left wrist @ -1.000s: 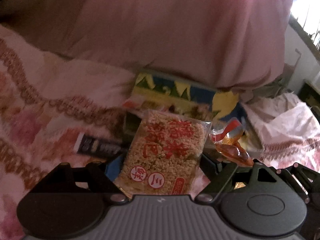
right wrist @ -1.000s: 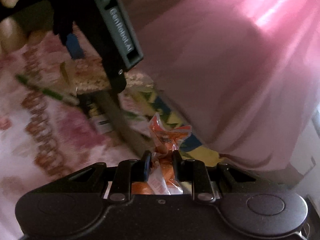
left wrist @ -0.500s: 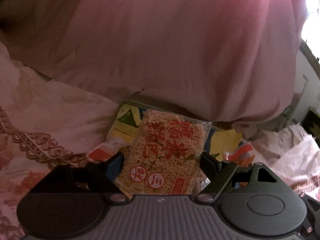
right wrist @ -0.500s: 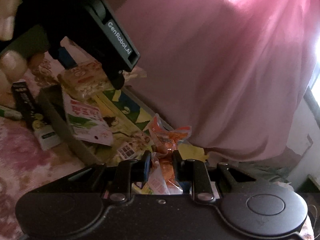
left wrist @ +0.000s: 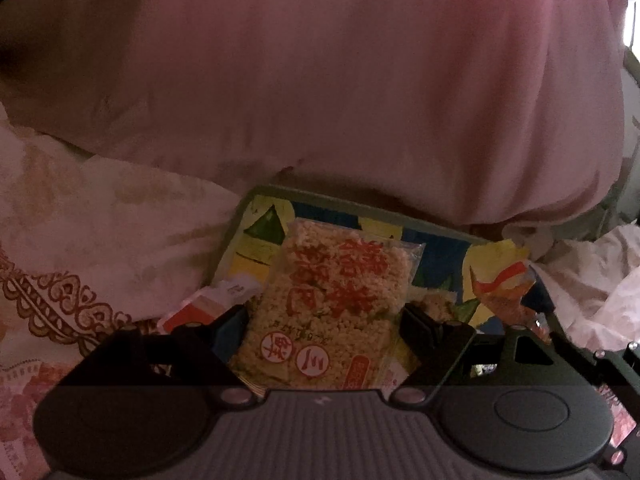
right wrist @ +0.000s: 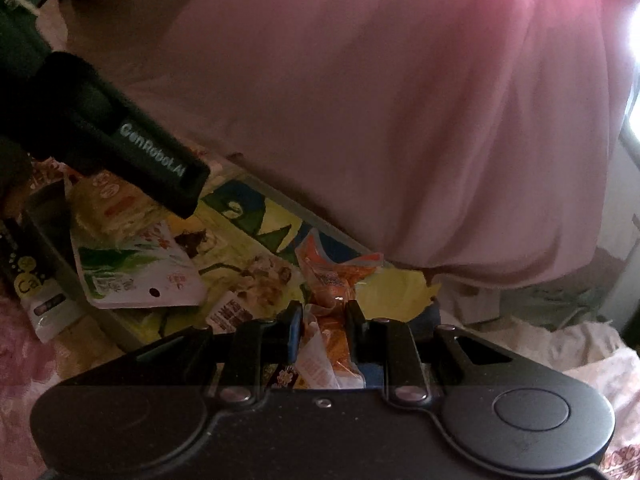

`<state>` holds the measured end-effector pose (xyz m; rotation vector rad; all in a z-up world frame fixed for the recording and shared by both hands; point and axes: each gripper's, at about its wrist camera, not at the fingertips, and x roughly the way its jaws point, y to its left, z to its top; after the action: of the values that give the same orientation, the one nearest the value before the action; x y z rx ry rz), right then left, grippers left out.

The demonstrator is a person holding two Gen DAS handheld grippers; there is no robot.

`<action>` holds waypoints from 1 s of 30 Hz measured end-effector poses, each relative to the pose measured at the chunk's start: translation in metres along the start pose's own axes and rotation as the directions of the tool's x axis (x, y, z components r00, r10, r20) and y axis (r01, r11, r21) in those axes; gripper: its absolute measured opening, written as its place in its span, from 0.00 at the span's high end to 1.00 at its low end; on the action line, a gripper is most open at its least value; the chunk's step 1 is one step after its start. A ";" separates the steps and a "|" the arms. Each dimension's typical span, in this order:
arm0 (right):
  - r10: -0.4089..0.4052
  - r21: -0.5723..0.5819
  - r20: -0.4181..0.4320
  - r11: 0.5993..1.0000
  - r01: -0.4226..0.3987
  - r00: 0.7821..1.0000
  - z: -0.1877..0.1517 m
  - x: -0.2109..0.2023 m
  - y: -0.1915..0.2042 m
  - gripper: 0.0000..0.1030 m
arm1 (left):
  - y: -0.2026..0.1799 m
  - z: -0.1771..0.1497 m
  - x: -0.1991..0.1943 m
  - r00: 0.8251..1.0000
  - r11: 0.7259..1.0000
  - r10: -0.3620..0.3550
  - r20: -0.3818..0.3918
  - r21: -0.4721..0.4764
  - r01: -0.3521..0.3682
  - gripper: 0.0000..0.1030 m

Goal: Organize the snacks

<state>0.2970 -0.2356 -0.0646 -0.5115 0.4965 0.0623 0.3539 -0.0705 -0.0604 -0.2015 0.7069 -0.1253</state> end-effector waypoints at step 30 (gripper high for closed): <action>-0.003 0.123 0.015 0.992 0.001 1.000 0.008 -0.024 -0.027 0.32 | -0.006 0.001 -0.018 0.999 1.000 -0.022 -0.031 0.000 0.022 0.08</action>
<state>0.2841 -0.2543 -0.0352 -0.3904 0.4818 0.0336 0.3412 -0.0728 -0.0469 -0.2076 0.7359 -0.1502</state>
